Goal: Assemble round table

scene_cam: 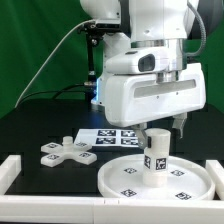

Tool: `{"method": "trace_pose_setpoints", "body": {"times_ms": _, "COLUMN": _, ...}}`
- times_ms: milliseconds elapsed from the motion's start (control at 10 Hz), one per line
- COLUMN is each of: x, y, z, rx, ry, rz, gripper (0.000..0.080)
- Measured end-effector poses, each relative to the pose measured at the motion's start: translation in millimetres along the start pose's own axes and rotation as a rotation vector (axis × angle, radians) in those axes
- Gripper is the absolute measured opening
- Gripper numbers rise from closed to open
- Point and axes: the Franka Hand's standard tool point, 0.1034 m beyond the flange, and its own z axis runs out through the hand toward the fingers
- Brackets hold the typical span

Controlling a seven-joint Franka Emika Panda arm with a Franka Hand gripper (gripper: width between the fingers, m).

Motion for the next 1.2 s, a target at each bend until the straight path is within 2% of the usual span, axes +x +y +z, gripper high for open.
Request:
{"method": "trace_pose_setpoints", "body": {"times_ms": 200, "x": -0.3, "y": 0.8, "z": -0.1, "rx": 0.001, "ry": 0.002, "rz": 0.142, "gripper": 0.0404}}
{"method": "trace_pose_setpoints", "body": {"times_ms": 400, "x": -0.7, "y": 3.6, "z": -0.4, "rx": -0.014, "ry": 0.029, "rz": 0.414, "gripper": 0.0404}}
{"method": "trace_pose_setpoints", "body": {"times_ms": 600, "x": -3.5, "y": 7.0, "z": -0.8, "rx": -0.011, "ry": 0.054, "rz": 0.721, "gripper": 0.0404}}
{"method": "trace_pose_setpoints", "body": {"times_ms": 800, "x": -5.7, "y": 9.7, "z": -1.1, "rx": 0.017, "ry": 0.042, "rz": 1.1, "gripper": 0.0404}}
{"method": "trace_pose_setpoints", "body": {"times_ms": 1000, "x": -7.7, "y": 9.1, "z": -0.7, "rx": 0.046, "ry": 0.004, "rz": 1.337, "gripper": 0.0406}}
{"method": "trace_pose_setpoints", "body": {"times_ms": 1200, "x": -8.2, "y": 8.9, "z": -1.1, "rx": 0.061, "ry": -0.019, "rz": 1.495, "gripper": 0.0406}}
